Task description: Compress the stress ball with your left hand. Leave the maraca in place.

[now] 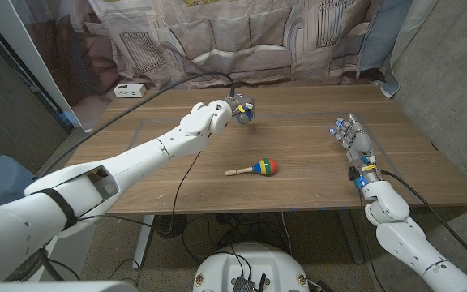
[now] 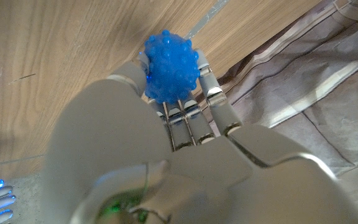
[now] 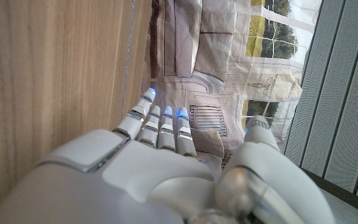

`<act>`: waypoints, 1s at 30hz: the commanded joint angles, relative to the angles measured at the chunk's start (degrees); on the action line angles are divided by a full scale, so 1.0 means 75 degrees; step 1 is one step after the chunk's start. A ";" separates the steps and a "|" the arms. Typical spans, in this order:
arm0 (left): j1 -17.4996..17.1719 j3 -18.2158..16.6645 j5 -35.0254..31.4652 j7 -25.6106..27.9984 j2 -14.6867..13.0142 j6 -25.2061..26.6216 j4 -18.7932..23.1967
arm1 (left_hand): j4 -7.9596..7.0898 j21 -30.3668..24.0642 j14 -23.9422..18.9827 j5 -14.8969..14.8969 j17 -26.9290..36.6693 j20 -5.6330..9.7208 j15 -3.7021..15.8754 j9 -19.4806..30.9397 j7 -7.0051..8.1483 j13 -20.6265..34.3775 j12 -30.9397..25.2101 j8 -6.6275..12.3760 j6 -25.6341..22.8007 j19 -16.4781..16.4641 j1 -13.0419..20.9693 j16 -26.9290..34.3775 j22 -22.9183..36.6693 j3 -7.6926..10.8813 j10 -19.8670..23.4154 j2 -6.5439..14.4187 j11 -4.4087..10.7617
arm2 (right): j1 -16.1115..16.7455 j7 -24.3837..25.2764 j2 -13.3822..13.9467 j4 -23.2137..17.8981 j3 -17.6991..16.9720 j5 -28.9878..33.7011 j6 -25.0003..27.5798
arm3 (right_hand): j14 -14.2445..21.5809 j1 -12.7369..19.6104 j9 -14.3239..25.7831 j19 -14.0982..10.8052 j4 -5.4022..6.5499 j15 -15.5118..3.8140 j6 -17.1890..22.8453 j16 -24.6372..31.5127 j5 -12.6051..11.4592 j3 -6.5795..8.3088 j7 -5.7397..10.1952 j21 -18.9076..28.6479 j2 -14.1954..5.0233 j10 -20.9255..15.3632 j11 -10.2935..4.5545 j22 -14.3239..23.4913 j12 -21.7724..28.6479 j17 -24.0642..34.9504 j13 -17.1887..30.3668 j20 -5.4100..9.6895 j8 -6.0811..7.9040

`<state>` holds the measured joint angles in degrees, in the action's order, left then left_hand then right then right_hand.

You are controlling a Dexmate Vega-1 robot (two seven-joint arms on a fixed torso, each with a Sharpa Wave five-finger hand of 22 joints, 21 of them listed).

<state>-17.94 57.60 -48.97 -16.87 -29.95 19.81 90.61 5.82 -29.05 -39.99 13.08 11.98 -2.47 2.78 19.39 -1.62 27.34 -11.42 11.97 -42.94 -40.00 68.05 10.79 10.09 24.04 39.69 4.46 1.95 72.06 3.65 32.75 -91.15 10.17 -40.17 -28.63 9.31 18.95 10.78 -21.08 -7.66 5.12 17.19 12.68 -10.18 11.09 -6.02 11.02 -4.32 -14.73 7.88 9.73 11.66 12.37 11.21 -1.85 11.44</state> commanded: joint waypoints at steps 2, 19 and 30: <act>0.0146 -0.0014 -0.0063 -0.0279 -0.0045 -0.0167 -0.0051 | -0.0004 0.0036 0.0122 -0.0044 0.0024 -0.0016 -0.0041 -0.0005 -0.0021 0.0005 0.0015 -0.0065 0.0164 0.0121 -0.0106 0.0007 0.0028 -0.0075 -0.0105 -0.0033 -0.0026 | -0.0040 0.0068 -0.0035 0.0016 0.0045 0.0032 0.0055 | 0.0065 0.0054 0.0022 -0.0008 -0.0003 -0.0014 0.0063 -0.0037 0.0014 -0.0036 0.0005 0.0024 0.0023 -0.0083 0.0031 0.0028 -0.0005 0.0042 0.0022 -0.0019 -0.0012; 0.0235 -0.0072 0.0215 -0.0166 0.0089 -0.0453 -0.0412 | -0.0035 0.0062 0.0109 -0.0069 0.0007 0.0018 -0.0025 -0.0053 -0.0010 -0.0040 -0.0026 -0.0060 0.0158 0.0127 -0.0330 0.0063 0.0026 -0.0157 -0.0074 -0.0065 -0.0033 | -0.0011 0.0157 -0.0024 -0.0040 0.0028 0.0049 0.0102 | 0.0071 0.0057 0.0022 -0.0006 -0.0004 -0.0007 0.0068 -0.0035 0.0014 -0.0038 0.0003 0.0023 0.0021 -0.0072 0.0024 0.0028 -0.0010 0.0042 0.0022 -0.0015 -0.0011; 0.0383 -0.0050 0.0531 -0.0024 0.0214 -0.0717 -0.0830 | -0.0048 0.0063 0.0079 -0.0076 -0.0009 0.0015 -0.0025 -0.0082 -0.0025 -0.0067 -0.0051 -0.0040 0.0105 0.0091 -0.0439 0.0087 0.0025 -0.0174 -0.0037 -0.0058 -0.0040 | -0.0082 0.0083 0.0003 0.0017 0.0037 0.0039 0.0121 | 0.0072 0.0061 0.0023 -0.0006 -0.0005 -0.0011 0.0075 -0.0036 0.0014 -0.0037 0.0005 0.0024 0.0017 -0.0078 0.0031 0.0028 -0.0009 0.0042 0.0022 -0.0017 -0.0009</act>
<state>-16.05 57.08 -46.96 -17.68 -29.12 16.13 86.94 5.45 -28.67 -39.05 12.63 11.76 -2.79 2.46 18.65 -1.52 26.81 -11.42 11.43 -41.62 -39.08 65.08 11.04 10.09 22.82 39.08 3.98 1.95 71.86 4.66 32.54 -91.27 10.44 -39.81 -27.89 9.31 18.95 10.78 -21.08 -7.66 5.12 17.19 12.68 -10.18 11.09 -6.03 11.02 -4.32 -15.05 8.19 9.73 11.66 12.37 11.21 -1.85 11.44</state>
